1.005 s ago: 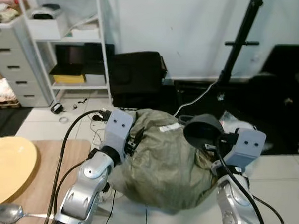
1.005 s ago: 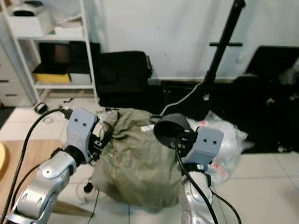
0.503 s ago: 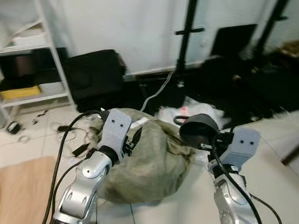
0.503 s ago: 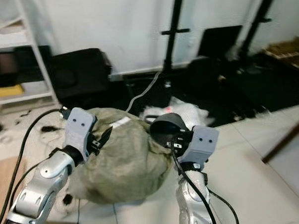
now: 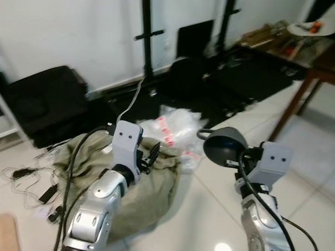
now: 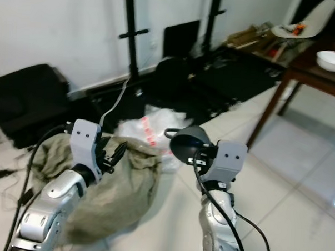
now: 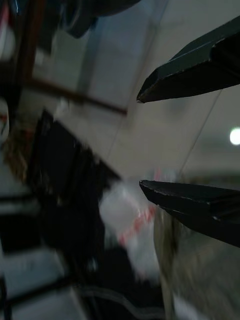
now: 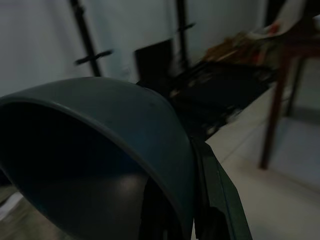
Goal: Setting the table
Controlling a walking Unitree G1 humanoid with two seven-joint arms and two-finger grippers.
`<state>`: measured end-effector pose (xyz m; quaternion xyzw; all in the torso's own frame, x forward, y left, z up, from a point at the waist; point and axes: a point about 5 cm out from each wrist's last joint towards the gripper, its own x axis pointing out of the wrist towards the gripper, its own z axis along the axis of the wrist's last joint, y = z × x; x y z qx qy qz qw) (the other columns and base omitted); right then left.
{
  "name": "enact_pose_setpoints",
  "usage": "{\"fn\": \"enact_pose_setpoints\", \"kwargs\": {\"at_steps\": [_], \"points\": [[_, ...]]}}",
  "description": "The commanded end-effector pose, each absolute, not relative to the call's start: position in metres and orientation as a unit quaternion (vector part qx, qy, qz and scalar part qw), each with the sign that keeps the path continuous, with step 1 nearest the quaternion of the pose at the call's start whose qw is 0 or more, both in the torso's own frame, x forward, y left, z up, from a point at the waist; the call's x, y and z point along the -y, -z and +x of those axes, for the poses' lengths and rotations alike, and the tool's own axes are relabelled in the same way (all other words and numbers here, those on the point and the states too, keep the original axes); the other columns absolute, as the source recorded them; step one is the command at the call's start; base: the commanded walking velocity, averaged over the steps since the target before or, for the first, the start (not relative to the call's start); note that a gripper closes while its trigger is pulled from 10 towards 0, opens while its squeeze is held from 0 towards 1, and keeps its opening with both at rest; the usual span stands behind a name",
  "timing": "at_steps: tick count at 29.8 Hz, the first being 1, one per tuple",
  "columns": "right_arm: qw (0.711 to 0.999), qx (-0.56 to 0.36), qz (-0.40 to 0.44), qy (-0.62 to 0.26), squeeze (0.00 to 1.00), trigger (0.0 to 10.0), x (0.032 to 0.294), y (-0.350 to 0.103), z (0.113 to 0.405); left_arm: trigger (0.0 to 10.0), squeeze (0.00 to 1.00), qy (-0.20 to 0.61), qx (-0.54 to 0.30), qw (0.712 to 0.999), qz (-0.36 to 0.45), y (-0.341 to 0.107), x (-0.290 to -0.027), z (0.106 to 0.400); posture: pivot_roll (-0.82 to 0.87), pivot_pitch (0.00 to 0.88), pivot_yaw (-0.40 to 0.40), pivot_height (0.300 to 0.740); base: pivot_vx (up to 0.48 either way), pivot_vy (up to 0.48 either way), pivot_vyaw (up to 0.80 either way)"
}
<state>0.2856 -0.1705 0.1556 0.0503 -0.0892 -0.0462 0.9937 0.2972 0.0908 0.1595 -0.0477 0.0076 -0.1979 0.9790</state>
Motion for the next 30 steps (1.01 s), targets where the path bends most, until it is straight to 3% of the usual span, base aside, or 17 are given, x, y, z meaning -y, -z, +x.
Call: {"fn": "enact_pose_setpoints", "kwargs": {"at_steps": [1,12,30], "points": [[0.994,0.082,0.055,0.042,0.0,10.0,0.168,-0.151,0.283,10.0,0.0,0.181,-0.033,0.981,-0.056,-0.149,-0.1,0.296,-0.09,0.0,0.113,0.74,0.0,0.0,-0.8],[0.997,0.069,0.038,0.01,0.0,10.0,0.167,-0.151,0.284,10.0,0.0,0.168,-0.046,0.982,-0.068,-0.139,-0.1,0.291,-0.08,0.0,0.042,0.74,0.0,0.0,-0.8],[0.997,0.068,0.04,0.023,0.0,10.0,0.169,-0.151,0.279,10.0,0.0,0.184,-0.03,0.982,-0.043,-0.143,-0.092,0.294,-0.12,0.0,0.075,0.74,0.0,0.0,-0.8]]}}
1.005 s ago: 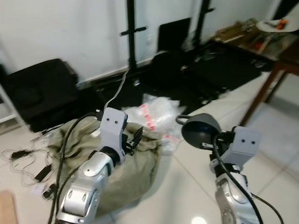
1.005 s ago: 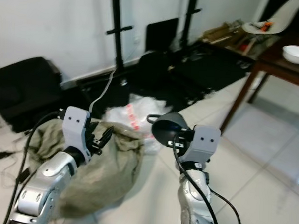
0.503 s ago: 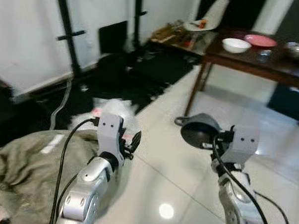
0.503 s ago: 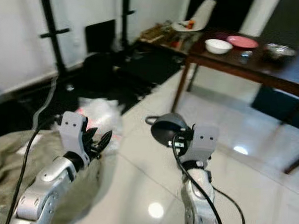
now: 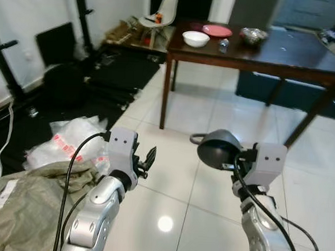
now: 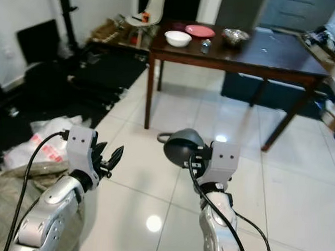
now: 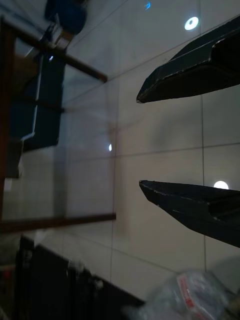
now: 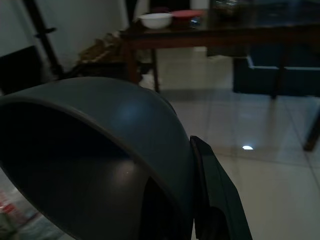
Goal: Setting the table
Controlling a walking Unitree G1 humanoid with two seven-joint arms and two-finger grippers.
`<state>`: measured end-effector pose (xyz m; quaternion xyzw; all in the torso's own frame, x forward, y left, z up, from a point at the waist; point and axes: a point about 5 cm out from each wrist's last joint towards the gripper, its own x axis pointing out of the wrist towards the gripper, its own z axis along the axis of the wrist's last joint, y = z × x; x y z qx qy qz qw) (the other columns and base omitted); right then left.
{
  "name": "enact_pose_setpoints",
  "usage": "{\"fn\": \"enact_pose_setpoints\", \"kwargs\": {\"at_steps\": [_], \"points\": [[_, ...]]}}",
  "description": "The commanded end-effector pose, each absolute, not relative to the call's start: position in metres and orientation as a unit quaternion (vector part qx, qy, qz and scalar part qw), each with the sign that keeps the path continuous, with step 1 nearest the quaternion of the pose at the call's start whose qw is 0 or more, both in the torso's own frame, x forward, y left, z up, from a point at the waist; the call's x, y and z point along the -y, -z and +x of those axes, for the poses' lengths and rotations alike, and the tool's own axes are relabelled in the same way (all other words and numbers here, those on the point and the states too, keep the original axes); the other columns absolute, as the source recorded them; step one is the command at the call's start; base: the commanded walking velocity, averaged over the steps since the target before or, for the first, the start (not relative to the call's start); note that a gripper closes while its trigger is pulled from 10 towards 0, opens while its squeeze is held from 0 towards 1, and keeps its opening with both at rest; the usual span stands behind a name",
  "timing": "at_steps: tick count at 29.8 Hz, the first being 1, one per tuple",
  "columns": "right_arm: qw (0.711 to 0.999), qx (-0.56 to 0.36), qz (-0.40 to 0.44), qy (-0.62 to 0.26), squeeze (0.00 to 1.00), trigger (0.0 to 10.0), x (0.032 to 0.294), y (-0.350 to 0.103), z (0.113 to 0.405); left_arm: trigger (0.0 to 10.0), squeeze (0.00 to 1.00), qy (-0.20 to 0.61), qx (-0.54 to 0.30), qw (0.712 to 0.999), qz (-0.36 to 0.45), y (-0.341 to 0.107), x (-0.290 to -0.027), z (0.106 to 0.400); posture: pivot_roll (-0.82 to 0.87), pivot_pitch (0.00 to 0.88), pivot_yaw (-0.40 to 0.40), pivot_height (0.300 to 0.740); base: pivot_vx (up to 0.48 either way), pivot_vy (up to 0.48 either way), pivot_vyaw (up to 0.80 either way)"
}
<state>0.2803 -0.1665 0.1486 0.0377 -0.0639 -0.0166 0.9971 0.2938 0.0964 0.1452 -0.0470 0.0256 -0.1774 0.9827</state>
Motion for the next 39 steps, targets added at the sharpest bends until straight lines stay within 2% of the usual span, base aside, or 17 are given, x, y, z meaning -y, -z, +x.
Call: {"fn": "enact_pose_setpoints", "kwargs": {"at_steps": [1,13,20,39], "points": [[0.997,0.068,0.04,0.025,0.0,10.0,0.17,-0.151,0.278,10.0,0.0,0.187,-0.029,0.981,-0.041,-0.143,-0.091,0.295,-0.12,0.0,0.08,0.74,0.0,0.0,-0.8],[0.996,0.069,0.041,0.029,0.0,10.0,0.17,-0.151,0.278,10.0,0.0,0.193,-0.02,0.98,-0.032,-0.145,-0.087,0.296,-0.12,0.0,0.084,0.74,0.0,0.0,-0.8],[0.996,0.068,0.045,0.03,0.0,10.0,0.168,-0.15,0.278,10.0,0.0,0.185,0.035,0.982,0.033,-0.153,-0.088,0.298,-0.12,0.0,0.089,0.74,0.135,0.0,-0.8],[0.996,0.071,0.047,0.025,0.0,10.0,0.165,-0.151,0.277,10.0,0.02,0.194,0.053,0.978,0.047,-0.154,-0.081,0.298,-0.13,0.0,0.093,0.74,0.472,0.0,0.0]]}}
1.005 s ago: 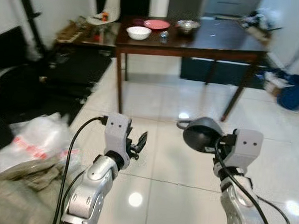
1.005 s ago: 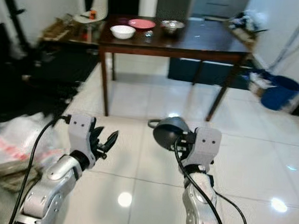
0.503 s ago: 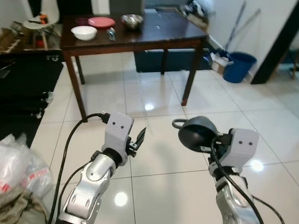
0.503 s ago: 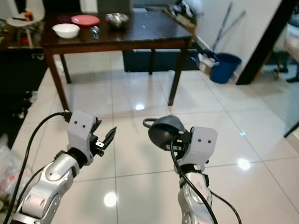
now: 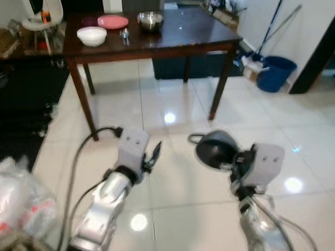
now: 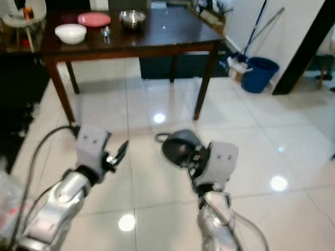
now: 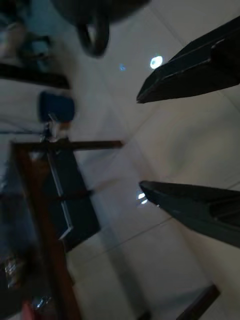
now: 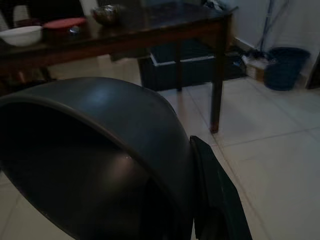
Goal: Setting the table
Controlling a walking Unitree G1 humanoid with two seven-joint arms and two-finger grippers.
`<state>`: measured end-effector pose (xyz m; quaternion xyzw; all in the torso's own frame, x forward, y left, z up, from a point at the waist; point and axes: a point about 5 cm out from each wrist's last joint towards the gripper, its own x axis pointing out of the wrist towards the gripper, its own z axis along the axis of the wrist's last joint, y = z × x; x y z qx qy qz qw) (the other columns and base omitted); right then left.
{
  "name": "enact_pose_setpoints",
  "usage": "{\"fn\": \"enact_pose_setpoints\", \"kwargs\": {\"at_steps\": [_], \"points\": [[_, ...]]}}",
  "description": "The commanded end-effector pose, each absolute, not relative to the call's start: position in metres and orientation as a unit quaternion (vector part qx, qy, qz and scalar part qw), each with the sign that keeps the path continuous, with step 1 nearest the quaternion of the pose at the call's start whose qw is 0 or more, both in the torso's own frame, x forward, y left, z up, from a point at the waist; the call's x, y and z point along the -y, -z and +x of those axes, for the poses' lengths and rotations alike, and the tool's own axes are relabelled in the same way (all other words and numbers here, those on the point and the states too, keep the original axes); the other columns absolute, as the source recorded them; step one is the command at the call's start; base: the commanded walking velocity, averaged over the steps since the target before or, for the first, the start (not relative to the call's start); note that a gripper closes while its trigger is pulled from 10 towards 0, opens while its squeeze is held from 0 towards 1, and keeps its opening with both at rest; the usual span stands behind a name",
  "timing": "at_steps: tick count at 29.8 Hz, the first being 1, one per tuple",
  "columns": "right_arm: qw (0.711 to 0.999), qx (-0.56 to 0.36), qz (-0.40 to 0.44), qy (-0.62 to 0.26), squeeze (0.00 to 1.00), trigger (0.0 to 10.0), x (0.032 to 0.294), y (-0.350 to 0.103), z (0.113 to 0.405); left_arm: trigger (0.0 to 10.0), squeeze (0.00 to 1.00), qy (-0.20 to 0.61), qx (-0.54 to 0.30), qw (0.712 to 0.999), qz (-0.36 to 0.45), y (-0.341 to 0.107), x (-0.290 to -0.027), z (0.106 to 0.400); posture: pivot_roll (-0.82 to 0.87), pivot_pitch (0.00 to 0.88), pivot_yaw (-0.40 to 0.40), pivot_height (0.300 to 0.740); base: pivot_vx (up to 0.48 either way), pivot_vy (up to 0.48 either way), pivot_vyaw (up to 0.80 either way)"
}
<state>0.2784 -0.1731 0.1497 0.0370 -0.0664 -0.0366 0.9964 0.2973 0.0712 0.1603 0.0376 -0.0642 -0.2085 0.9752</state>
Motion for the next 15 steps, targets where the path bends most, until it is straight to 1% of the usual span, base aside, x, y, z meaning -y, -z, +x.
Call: {"fn": "enact_pose_setpoints", "kwargs": {"at_steps": [1,14,15], "points": [[0.996,0.071,0.047,0.025,0.0,10.0,0.1652,-0.1504,0.2774,10.0,0.02,0.194,0.053,0.978,0.047,-0.1537,-0.0807,0.2978,-0.13,0.0,0.092,0.74,0.469,0.0,0.0],[0.996,0.068,0.046,0.031,0.0,10.0,0.1669,-0.1492,0.2772,10.0,0.02,0.2,0.055,0.977,0.046,-0.153,-0.0788,0.298,-0.13,0.0,0.098,0.74,0.472,0.0,0.0],[0.996,0.068,0.047,0.031,0.0,10.0,0.1669,-0.1491,0.2773,10.0,0.02,0.2,0.055,0.977,0.046,-0.153,-0.0786,0.2982,-0.13,0.0,0.099,0.74,0.472,0.0,-0.52]]}}
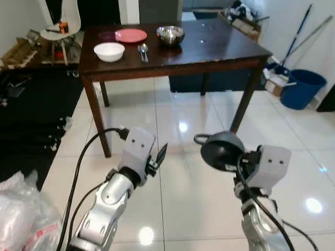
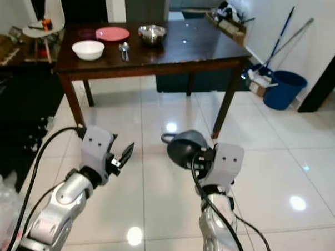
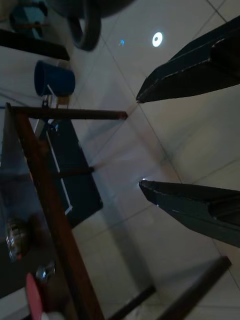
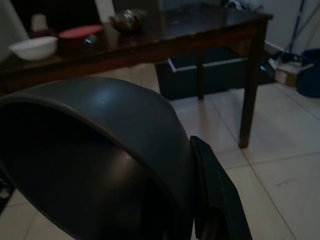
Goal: Setting the table
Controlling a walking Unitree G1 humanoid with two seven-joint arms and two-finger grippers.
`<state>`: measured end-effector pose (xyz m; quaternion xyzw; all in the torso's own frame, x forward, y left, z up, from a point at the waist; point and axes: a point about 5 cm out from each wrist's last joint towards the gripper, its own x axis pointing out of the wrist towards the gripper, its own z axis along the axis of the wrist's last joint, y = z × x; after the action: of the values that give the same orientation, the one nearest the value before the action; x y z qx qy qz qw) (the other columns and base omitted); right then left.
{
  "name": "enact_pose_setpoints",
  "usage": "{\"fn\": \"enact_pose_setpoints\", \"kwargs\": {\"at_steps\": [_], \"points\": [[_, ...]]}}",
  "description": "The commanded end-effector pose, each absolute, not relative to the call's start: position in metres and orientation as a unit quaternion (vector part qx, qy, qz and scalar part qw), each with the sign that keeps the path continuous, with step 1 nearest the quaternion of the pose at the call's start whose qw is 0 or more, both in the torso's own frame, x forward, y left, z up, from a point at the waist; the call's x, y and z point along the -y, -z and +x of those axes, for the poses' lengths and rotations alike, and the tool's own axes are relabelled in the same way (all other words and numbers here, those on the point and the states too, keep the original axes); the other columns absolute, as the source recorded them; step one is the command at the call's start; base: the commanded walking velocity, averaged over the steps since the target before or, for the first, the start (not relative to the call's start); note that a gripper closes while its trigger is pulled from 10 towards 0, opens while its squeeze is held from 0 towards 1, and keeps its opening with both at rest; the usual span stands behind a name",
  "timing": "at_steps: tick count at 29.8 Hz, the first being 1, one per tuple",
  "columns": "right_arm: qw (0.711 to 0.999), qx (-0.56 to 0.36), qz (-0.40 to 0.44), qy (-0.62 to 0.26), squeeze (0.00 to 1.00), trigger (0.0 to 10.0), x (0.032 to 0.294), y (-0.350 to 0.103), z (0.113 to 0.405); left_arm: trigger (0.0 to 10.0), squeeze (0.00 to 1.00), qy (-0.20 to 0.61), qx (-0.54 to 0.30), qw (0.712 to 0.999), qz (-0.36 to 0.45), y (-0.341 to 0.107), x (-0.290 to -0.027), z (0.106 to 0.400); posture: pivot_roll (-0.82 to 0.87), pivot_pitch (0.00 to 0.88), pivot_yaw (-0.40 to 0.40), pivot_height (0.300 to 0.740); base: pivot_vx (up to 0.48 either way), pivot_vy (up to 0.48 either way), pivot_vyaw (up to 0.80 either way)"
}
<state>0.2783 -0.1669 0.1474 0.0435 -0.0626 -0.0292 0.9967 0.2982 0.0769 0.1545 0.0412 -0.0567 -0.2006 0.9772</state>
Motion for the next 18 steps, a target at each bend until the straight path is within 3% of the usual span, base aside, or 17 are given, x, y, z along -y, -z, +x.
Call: {"fn": "enact_pose_setpoints", "kwargs": {"at_steps": [1,14,18], "points": [[0.996,0.067,0.047,0.031,0.0,10.0,0.1669,-0.149,0.2774,10.0,0.02,0.201,0.055,0.977,0.046,-0.153,-0.0784,0.2984,-0.13,0.0,0.099,0.74,0.472,0.0,-0.8],[0.996,0.069,0.047,0.032,0.0,10.0,0.1675,-0.1494,0.2788,10.0,0.02,0.205,0.057,0.976,0.046,-0.153,-0.0768,0.2998,-0.13,0.0,0.101,0.74,0.472,0.0,-0.8],[0.996,0.069,0.044,0.034,0.0,10.0,0.1679,-0.1493,0.2792,10.0,0.02,0.205,0.058,0.976,0.046,-0.1528,-0.0767,0.2999,-0.13,0.0,0.102,0.74,0.472,0.0,0.0]]}}
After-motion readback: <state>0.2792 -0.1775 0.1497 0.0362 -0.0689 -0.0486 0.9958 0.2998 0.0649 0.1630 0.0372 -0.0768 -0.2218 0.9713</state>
